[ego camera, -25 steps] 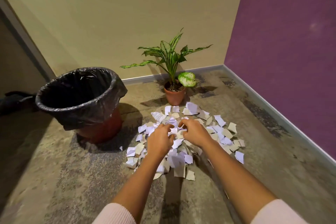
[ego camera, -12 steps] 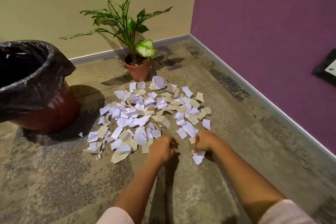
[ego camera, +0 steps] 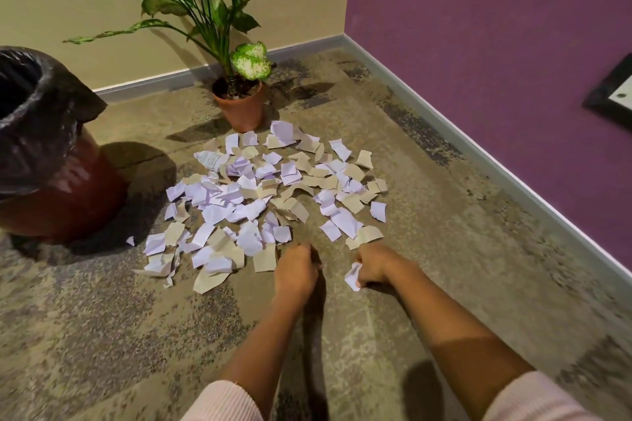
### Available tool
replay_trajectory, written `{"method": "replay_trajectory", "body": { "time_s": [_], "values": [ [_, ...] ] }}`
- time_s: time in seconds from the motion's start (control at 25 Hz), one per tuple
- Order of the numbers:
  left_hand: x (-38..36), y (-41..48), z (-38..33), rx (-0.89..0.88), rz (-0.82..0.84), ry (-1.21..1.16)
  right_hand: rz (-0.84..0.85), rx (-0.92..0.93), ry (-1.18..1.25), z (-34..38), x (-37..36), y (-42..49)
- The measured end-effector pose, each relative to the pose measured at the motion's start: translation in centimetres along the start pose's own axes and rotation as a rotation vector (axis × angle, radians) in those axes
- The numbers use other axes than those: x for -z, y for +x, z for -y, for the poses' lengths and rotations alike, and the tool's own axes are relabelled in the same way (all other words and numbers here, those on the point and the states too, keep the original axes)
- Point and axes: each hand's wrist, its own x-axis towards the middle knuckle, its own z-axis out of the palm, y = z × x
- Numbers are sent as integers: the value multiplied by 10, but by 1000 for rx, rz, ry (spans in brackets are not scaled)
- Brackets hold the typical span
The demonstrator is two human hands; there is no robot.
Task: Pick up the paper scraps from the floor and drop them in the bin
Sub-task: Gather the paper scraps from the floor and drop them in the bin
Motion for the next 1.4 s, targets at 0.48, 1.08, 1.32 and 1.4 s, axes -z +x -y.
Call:
{"method": "replay_trajectory", "body": {
  "time_s": [0.48, 1.08, 1.32, 1.4],
  "values": [
    [-3, 11, 9, -125, -12, 200, -239, 17, 633, 19, -5, 14],
    [0, 15, 1, -365, 18, 337, -330, 21, 604, -5, -8, 17],
    [3, 16, -5, -508, 81, 592, -277, 6, 645, -15, -14, 8],
    [3, 12, -3, -486, 94, 546, -265, 2, 667, -18, -13, 6]
  ]
}}
